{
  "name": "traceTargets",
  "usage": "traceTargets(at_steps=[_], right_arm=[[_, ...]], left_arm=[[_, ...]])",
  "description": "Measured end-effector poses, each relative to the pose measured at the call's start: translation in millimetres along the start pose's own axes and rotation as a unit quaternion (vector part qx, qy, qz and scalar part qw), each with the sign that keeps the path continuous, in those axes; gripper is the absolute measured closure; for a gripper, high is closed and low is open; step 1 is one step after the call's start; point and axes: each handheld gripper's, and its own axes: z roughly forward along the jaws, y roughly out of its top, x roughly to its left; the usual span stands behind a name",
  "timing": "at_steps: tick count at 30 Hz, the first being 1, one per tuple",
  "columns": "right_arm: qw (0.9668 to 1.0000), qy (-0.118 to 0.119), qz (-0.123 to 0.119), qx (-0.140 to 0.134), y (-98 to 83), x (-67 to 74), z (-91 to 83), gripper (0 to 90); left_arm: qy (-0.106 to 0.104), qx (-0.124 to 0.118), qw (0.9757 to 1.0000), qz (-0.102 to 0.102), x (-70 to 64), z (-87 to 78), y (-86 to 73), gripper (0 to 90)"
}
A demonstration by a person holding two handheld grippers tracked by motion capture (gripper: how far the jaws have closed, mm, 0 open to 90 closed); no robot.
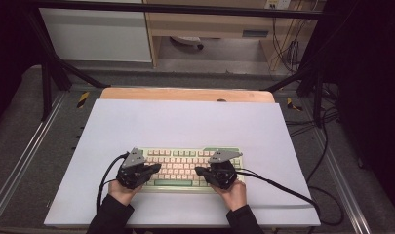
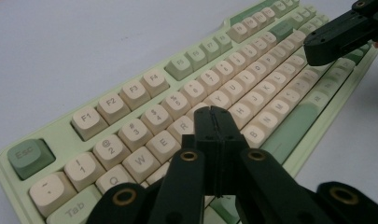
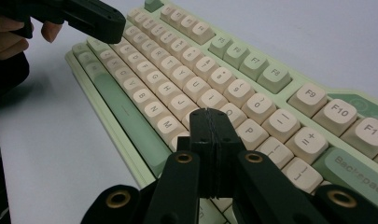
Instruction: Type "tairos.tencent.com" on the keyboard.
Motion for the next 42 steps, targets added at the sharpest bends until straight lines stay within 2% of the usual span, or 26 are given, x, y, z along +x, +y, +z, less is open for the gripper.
traceTargets(at_steps=[7,16,32,42], right_arm=[[1.0000,0.001,0.003,0.000,-1.4,-0.4,-2.8,89.6],[1.0000,0.002,0.002,-0.003,-1.6,0.5,-3.8,89.4],[1.0000,0.003,0.001,-0.003,-1.3,0.2,-4.6,89.5],[1.0000,0.004,0.001,-0.004,-1.1,0.2,-4.6,89.6]], left_arm=[[0.003,0.007,1.0000,0.000,-1.6,13.2,8.8,90.0],[0.019,0.029,0.9994,0.003,0.5,28.7,8.9,90.0],[0.019,0.035,0.9992,-0.002,1.0,38.9,8.5,90.0],[0.020,0.035,0.9992,0.001,0.9,39.9,8.6,90.0]])
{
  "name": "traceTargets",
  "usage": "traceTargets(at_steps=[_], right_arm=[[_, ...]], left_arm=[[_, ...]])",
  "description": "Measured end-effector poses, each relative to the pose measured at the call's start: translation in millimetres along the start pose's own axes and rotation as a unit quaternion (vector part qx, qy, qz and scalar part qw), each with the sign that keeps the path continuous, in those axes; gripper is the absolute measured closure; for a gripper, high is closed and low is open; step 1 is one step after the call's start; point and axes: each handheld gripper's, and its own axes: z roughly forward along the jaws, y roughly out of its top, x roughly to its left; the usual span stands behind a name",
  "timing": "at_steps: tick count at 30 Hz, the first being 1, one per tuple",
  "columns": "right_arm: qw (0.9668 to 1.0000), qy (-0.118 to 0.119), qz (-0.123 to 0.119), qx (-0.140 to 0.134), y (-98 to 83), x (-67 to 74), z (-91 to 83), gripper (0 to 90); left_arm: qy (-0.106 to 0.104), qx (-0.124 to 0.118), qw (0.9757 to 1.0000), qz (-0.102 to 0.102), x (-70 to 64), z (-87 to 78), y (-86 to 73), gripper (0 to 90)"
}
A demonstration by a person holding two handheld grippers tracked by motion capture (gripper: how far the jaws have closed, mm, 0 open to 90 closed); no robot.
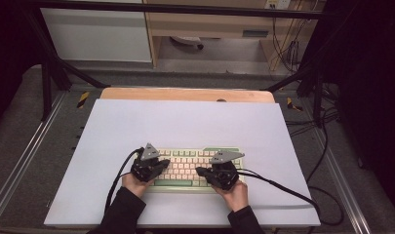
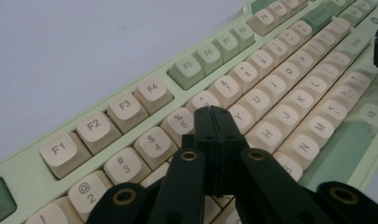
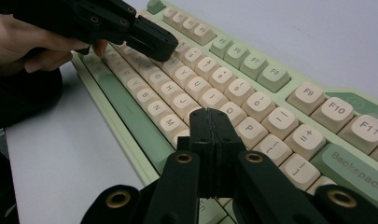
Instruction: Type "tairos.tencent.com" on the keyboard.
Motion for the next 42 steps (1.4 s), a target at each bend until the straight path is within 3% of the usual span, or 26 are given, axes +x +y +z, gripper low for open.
traceTargets(at_steps=[10,12,15,18,28,42], right_arm=[[1.0000,0.000,0.001,0.000,-0.3,0.4,0.4,89.7],[1.0000,-0.001,0.001,0.000,-0.3,0.2,0.6,89.7],[1.0000,-0.001,0.000,0.000,-0.2,0.4,-0.1,89.7],[1.0000,-0.003,-0.002,-0.001,0.0,0.6,-1.3,89.7],[1.0000,-0.003,0.000,-0.003,1.2,0.4,-2.9,89.8],[0.9999,0.000,0.002,-0.011,4.4,-0.5,-6.2,89.7]], left_arm=[[0.003,0.007,0.9999,0.009,-1.3,1.4,1.1,90.0],[-0.012,0.012,0.9998,0.007,-2.3,4.2,1.3,90.0],[-0.004,0.012,0.9997,0.022,-7.7,6.3,3.1,90.0],[-0.004,0.011,0.9998,0.017,-6.9,5.5,3.4,90.0],[-0.009,-0.029,0.9994,0.016,-4.5,-22.9,11.8,90.0],[-0.003,-0.029,0.9996,-0.003,10.5,-43.6,-11.5,90.0]])
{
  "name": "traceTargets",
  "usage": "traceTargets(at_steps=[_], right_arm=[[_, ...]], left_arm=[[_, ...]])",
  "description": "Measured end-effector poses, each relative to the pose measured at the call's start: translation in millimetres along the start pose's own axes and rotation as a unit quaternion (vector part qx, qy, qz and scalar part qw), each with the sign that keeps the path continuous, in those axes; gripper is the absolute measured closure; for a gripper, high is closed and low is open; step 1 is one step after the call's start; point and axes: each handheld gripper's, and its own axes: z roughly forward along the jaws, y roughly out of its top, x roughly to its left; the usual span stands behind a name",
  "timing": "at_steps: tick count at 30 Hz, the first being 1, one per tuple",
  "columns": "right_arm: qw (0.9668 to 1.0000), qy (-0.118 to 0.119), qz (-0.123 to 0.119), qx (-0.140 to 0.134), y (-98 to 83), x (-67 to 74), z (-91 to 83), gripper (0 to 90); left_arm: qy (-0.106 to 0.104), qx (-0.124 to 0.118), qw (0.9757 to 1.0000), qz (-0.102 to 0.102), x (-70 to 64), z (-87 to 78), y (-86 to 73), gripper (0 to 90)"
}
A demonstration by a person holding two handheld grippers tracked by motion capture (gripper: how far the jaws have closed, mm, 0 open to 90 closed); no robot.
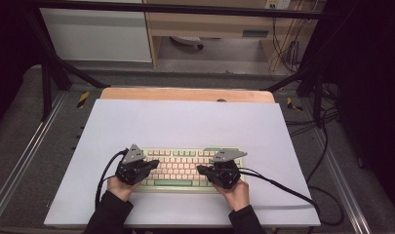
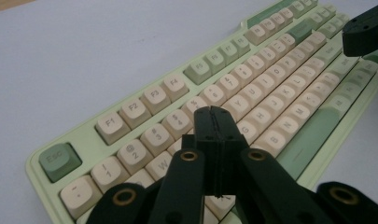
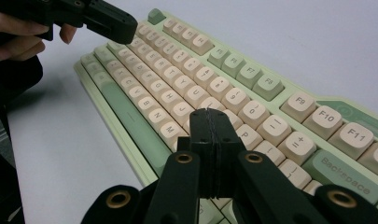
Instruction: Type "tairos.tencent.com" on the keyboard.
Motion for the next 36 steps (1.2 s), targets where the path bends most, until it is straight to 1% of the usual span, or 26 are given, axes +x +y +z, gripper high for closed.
traceTargets(at_steps=[6,10,14,18,20,23,26,27,36], right_arm=[[1.0000,0.003,0.004,0.002,1.0,0.0,1.6,89.8],[1.0000,0.005,0.002,0.003,2.1,-0.3,4.3,89.9],[0.9999,0.007,-0.001,0.009,3.0,1.6,8.4,89.9],[0.9998,0.013,-0.001,0.017,1.3,3.3,13.6,89.9],[0.9997,0.011,-0.003,0.021,-1.0,3.7,15.9,89.9],[0.9995,0.011,-0.002,0.029,-3.7,4.2,19.4,89.9],[0.9992,0.005,-0.006,0.038,-6.0,3.3,22.2,89.9],[0.9992,0.003,-0.004,0.040,-6.4,3.6,22.6,89.9],[0.9986,-0.006,-0.010,0.051,-10.6,4.9,25.1,90.0]], left_arm=[[0.001,0.001,1.0000,-0.007,2.9,-5.3,-11.2,90.0],[0.001,0.001,0.9999,-0.014,5.7,-9.6,-17.6,90.0],[0.000,-0.003,0.9998,-0.019,7.8,-12.6,-22.0,90.0],[0.001,-0.005,0.9997,-0.024,9.6,-14.5,-25.1,90.0],[0.000,-0.007,0.9996,-0.028,10.4,-15.4,-26.3,90.0],[0.000,-0.007,0.9996,-0.028,10.7,-16.1,-27.8,90.0],[0.000,-0.007,0.9996,-0.027,10.6,-15.9,-28.4,90.0],[0.000,-0.007,0.9996,-0.027,10.7,-15.9,-28.5,90.0],[0.000,-0.007,0.9995,-0.030,11.0,-16.0,-29.6,90.0]])
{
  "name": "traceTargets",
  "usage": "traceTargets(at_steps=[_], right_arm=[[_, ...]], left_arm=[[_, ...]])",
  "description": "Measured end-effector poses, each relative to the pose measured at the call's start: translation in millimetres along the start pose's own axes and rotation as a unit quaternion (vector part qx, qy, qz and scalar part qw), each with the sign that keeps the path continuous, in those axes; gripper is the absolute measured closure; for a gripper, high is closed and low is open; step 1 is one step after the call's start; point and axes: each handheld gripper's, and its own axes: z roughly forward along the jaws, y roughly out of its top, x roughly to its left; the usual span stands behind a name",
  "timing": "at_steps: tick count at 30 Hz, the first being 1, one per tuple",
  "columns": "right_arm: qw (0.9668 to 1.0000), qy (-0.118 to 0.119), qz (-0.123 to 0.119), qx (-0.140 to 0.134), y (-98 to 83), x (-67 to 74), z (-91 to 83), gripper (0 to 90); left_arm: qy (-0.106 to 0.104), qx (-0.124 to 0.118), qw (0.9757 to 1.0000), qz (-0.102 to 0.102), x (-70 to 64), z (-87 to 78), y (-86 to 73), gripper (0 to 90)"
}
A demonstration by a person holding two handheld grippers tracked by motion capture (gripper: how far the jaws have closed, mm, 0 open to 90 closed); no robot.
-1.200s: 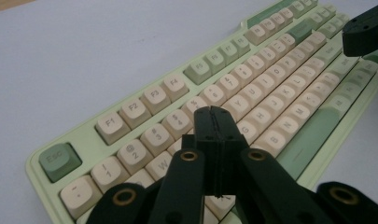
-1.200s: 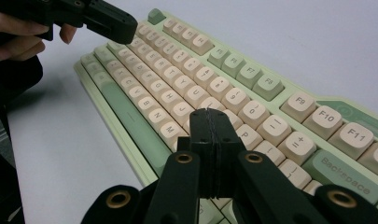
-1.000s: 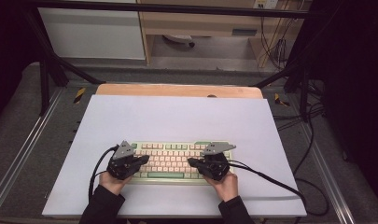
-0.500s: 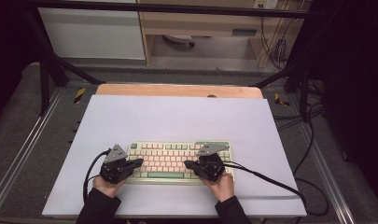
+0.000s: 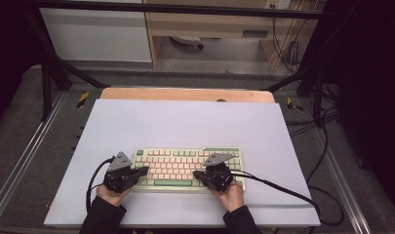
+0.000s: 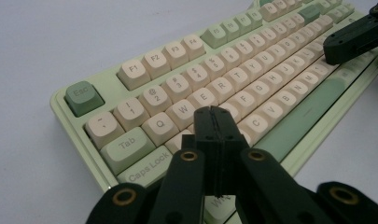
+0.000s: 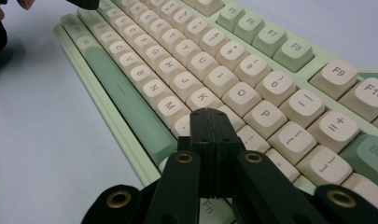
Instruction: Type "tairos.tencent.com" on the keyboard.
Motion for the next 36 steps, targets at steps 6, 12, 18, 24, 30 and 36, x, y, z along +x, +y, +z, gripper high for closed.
traceTargets(at_steps=[6,12,18,24,30,36], right_arm=[[0.9999,-0.008,-0.006,0.004,-2.0,0.6,1.8,90.0],[0.9999,-0.004,-0.007,-0.012,0.4,1.5,-4.1,90.0],[0.9995,-0.008,0.000,-0.029,3.8,-3.8,-15.1,89.6],[0.9993,-0.009,0.006,-0.037,2.7,-8.6,-23.9,89.7],[0.9991,-0.012,0.009,-0.041,-0.4,-11.8,-29.4,90.0],[0.9989,-0.013,0.012,-0.043,-3.1,-14.0,-32.8,90.0]], left_arm=[[0.000,-0.001,1.0000,0.000,0.1,-0.5,0.1,90.0],[-0.002,-0.002,1.0000,0.001,-1.4,-1.2,1.7,90.0],[-0.007,0.000,0.9999,0.009,-6.8,1.6,6.2,90.0],[-0.012,0.005,0.9998,0.018,-15.4,8.8,13.0,90.0],[-0.018,0.013,0.9995,0.024,-21.8,18.8,18.2,90.0],[-0.019,0.026,0.9988,0.036,-29.3,27.4,17.2,90.0]])
